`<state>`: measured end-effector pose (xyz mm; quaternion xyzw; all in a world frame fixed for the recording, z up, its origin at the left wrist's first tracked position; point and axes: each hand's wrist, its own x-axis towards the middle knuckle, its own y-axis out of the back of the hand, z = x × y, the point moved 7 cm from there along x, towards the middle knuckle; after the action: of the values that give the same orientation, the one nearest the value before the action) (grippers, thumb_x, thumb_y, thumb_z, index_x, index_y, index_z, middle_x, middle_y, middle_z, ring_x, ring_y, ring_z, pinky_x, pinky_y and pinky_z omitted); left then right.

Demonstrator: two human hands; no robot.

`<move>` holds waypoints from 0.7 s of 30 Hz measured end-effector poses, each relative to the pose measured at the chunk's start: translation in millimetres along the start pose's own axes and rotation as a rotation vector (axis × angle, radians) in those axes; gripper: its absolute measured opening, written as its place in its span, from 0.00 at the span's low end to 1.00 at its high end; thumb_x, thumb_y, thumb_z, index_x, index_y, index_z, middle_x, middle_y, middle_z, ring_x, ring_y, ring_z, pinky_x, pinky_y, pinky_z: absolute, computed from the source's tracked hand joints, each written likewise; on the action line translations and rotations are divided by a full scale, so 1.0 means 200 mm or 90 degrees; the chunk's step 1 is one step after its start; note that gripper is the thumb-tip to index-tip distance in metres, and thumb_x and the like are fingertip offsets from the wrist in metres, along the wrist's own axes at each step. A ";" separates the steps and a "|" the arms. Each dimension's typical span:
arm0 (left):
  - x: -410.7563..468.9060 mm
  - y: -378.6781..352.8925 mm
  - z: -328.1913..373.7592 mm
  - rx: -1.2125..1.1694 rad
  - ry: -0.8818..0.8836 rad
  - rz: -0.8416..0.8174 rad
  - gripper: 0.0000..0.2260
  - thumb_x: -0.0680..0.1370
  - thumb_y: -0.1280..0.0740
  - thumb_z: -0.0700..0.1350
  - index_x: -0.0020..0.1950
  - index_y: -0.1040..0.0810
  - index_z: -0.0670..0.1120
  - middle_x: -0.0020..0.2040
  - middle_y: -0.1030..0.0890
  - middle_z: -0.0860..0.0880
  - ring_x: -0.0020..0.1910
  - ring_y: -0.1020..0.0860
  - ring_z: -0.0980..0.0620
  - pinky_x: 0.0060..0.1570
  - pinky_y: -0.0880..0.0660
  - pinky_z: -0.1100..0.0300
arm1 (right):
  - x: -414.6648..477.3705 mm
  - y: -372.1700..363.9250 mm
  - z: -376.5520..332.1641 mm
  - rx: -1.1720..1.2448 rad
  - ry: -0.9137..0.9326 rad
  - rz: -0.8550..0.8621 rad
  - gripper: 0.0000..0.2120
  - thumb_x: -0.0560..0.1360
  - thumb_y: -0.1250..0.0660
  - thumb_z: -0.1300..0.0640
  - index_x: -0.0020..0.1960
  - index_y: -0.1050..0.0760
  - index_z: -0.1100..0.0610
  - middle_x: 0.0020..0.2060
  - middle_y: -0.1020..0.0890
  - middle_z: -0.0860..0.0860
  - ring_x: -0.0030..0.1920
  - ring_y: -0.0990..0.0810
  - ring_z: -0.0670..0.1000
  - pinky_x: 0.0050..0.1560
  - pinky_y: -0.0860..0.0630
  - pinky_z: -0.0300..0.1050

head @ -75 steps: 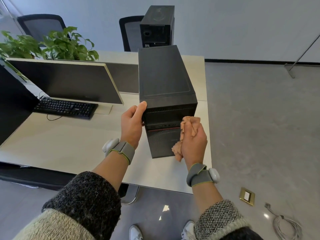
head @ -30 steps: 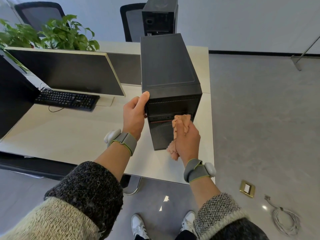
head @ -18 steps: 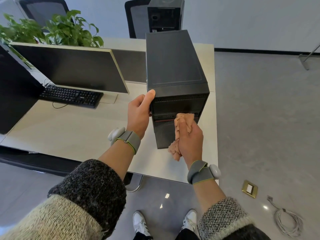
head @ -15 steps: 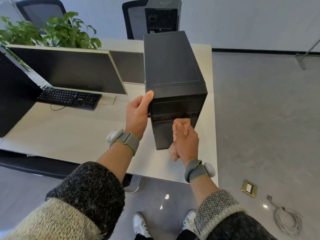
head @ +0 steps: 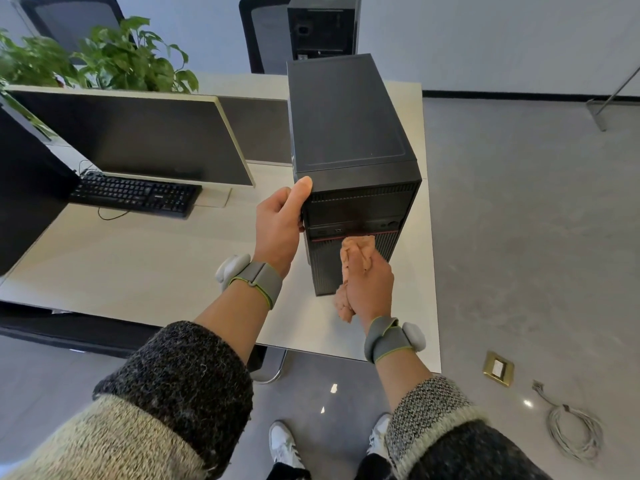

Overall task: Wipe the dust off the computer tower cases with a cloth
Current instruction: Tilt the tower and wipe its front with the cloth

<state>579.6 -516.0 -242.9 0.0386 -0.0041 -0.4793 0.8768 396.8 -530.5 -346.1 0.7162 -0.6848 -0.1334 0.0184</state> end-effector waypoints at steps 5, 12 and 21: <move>0.00 0.00 0.00 -0.006 0.003 -0.018 0.28 0.83 0.36 0.59 0.54 0.23 0.31 0.42 0.24 0.43 0.44 0.23 0.55 0.49 0.21 0.55 | 0.00 0.00 0.17 -0.082 -0.116 -0.020 0.16 0.85 0.37 0.48 0.45 0.21 0.56 0.42 0.17 0.54 0.46 0.16 0.57 0.37 0.26 0.41; 0.01 -0.01 0.00 -0.032 -0.008 -0.038 0.37 0.73 0.36 0.69 0.51 0.23 0.32 0.41 0.25 0.44 0.42 0.24 0.55 0.45 0.22 0.59 | -0.05 -0.03 -0.12 0.010 0.028 0.008 0.09 0.86 0.36 0.51 0.50 0.20 0.51 0.38 0.19 0.44 0.35 0.19 0.40 0.34 0.27 0.30; 0.02 0.00 -0.02 -0.030 -0.004 -0.061 0.38 0.72 0.35 0.69 0.50 0.24 0.30 0.41 0.26 0.41 0.42 0.24 0.53 0.44 0.23 0.57 | -0.09 -0.08 -0.03 0.031 -0.047 0.002 0.17 0.86 0.35 0.48 0.44 0.21 0.57 0.35 0.20 0.49 0.35 0.20 0.43 0.34 0.25 0.38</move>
<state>581.5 -520.1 -247.0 0.0171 0.0064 -0.5205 0.8536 412.9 -513.4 -339.9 0.7099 -0.6892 -0.1431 -0.0242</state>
